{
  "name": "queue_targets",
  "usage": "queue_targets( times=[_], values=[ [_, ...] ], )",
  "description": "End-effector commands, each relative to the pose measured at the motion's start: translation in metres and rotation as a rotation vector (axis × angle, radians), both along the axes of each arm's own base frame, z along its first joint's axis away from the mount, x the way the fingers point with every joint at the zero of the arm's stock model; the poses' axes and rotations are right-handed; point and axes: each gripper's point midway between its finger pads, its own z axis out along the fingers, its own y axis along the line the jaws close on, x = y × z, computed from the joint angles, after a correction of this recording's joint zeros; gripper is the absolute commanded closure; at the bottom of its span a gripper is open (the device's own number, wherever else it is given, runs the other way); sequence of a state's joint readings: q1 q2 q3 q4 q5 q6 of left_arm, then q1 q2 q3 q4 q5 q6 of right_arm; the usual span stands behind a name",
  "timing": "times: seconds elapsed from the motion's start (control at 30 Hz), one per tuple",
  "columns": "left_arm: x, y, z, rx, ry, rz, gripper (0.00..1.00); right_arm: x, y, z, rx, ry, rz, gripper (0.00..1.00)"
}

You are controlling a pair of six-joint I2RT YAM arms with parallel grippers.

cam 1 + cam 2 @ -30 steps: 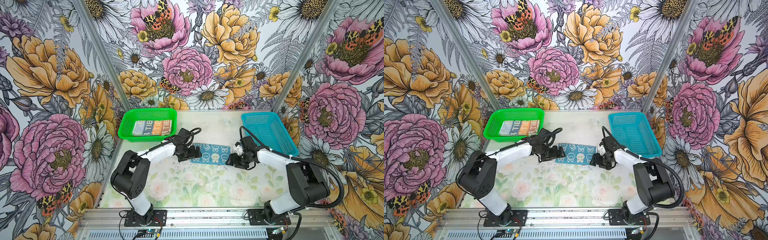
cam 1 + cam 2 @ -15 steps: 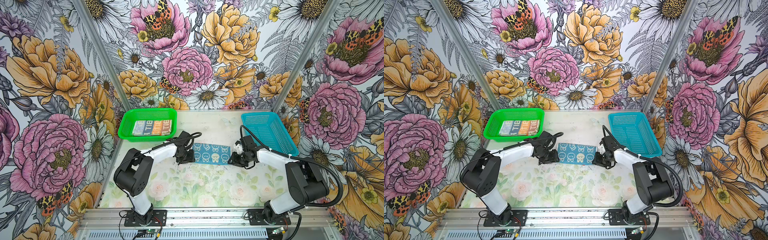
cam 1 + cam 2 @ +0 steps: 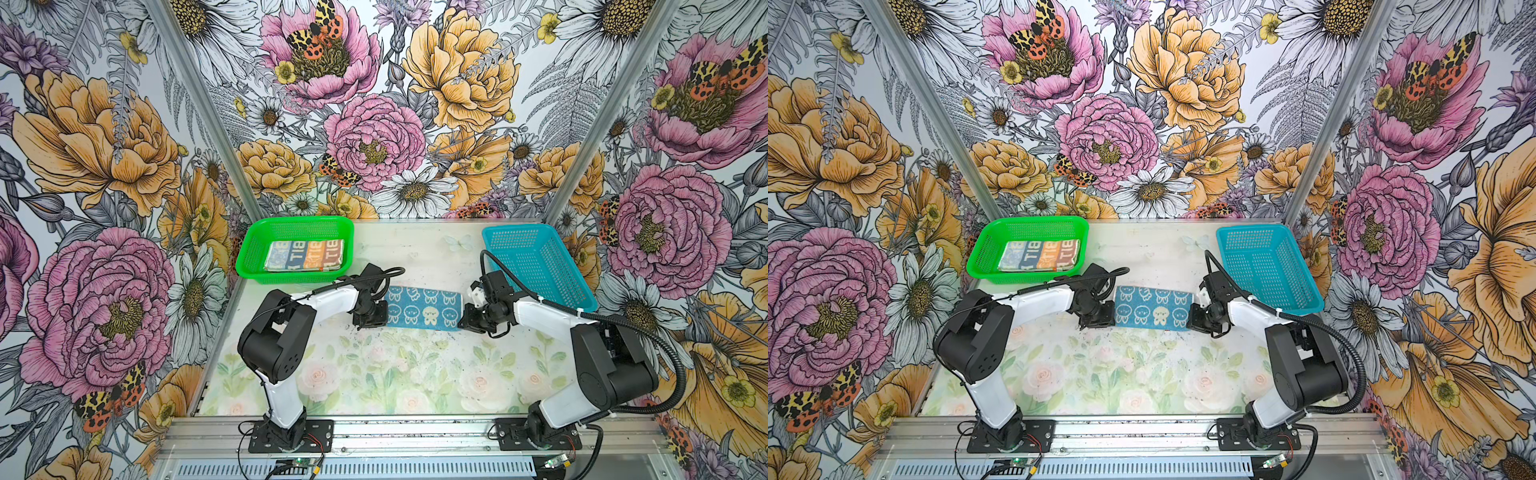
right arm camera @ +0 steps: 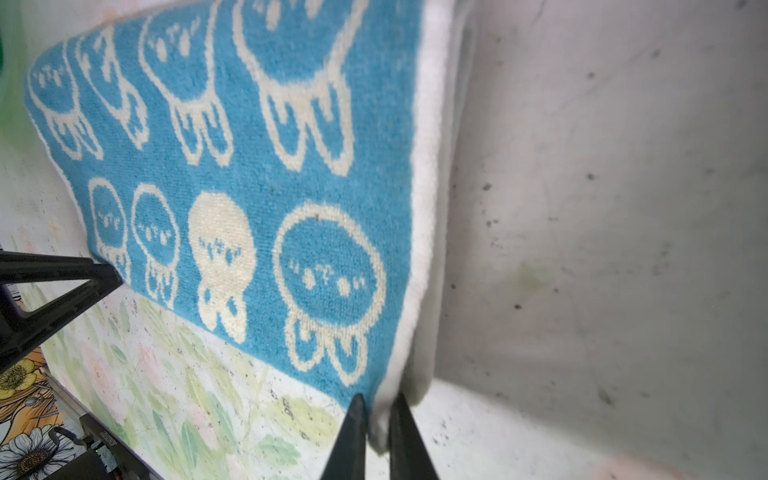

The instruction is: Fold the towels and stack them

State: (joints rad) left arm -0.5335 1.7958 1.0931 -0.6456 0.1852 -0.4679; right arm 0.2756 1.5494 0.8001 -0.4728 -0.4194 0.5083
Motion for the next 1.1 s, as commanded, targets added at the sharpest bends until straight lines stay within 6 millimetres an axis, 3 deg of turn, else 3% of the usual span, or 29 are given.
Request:
queue_targets(
  times=[0.0, 0.07, 0.13, 0.3, 0.53, 0.8, 1.07],
  values=[
    [0.013, -0.001, 0.001, 0.007, -0.037, 0.008, 0.75, 0.005, 0.004, 0.0, 0.013, -0.019, 0.005, 0.89],
    [0.012, -0.001, 0.002, 0.009, -0.04, 0.004, 0.78, 0.005, 0.005, 0.0, 0.014, -0.019, 0.003, 0.92],
    [0.008, 0.001, -0.014, 0.03, -0.002, 0.002, 0.83, 0.005, 0.005, 0.0, 0.016, -0.019, 0.002, 0.95],
    [0.006, 0.002, -0.016, 0.037, 0.003, -0.002, 0.99, 0.004, 0.005, 0.001, 0.02, -0.02, 0.001, 1.0],
    [0.012, -0.004, -0.002, 0.002, -0.019, 0.001, 1.0, 0.004, 0.007, 0.01, 0.038, -0.038, -0.001, 1.0],
    [0.044, -0.012, 0.071, -0.11, -0.134, 0.029, 1.0, 0.017, 0.014, 0.049, 0.086, -0.116, -0.001, 1.0],
    [0.095, -0.015, 0.12, -0.2, -0.204, 0.059, 1.0, 0.072, 0.009, 0.098, 0.125, -0.219, -0.023, 1.0]
  ],
)
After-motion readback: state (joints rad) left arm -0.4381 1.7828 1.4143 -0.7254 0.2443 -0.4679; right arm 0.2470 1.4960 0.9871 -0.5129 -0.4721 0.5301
